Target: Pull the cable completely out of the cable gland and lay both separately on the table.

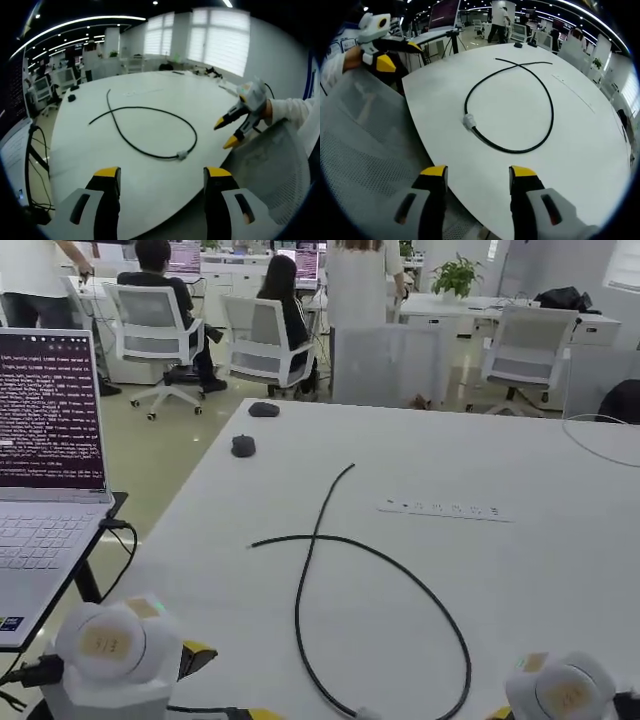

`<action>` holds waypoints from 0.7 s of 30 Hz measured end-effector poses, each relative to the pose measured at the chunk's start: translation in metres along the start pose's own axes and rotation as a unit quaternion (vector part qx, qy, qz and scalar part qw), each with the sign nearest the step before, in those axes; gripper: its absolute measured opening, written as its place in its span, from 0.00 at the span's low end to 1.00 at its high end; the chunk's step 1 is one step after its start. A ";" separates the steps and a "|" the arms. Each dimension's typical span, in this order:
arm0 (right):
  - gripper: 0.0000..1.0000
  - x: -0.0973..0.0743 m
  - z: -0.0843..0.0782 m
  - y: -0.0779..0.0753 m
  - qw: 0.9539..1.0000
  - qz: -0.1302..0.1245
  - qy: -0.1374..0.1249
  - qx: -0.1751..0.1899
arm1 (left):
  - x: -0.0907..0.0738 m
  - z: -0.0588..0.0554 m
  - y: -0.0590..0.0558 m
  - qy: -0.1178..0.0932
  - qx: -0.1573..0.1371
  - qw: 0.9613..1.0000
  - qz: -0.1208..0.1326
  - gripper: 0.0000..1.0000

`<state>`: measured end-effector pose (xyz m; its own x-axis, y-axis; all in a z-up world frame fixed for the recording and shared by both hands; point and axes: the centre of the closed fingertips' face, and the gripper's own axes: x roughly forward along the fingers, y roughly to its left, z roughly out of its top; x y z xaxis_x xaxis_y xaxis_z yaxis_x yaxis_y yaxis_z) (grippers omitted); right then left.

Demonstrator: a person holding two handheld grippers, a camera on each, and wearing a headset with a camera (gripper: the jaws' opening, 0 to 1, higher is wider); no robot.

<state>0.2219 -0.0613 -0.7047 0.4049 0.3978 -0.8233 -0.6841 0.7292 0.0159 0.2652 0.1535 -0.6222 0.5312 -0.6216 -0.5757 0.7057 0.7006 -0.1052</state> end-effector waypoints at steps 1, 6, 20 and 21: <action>0.51 0.001 -0.001 0.001 1.000 0.001 0.002 -0.002 | -0.001 0.000 0.001 -0.001 -0.001 1.000 0.001 0.68; 0.51 0.001 -0.001 0.001 1.000 0.002 0.004 -0.001 | -0.001 0.001 0.003 -0.004 -0.005 1.000 0.004 0.67; 0.50 0.000 -0.006 -0.002 1.000 -0.001 0.011 0.010 | 0.000 0.000 0.000 0.000 -0.001 1.000 -0.001 0.67; 0.50 0.000 -0.006 -0.001 1.000 0.000 0.011 0.010 | 0.000 -0.001 0.000 0.001 -0.001 1.000 -0.001 0.67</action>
<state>0.2188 -0.0657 -0.7084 0.3908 0.3850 -0.8361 -0.6721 0.7400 0.0267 0.2650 0.1542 -0.6227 0.5285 -0.6223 -0.5774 0.7060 0.6999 -0.1082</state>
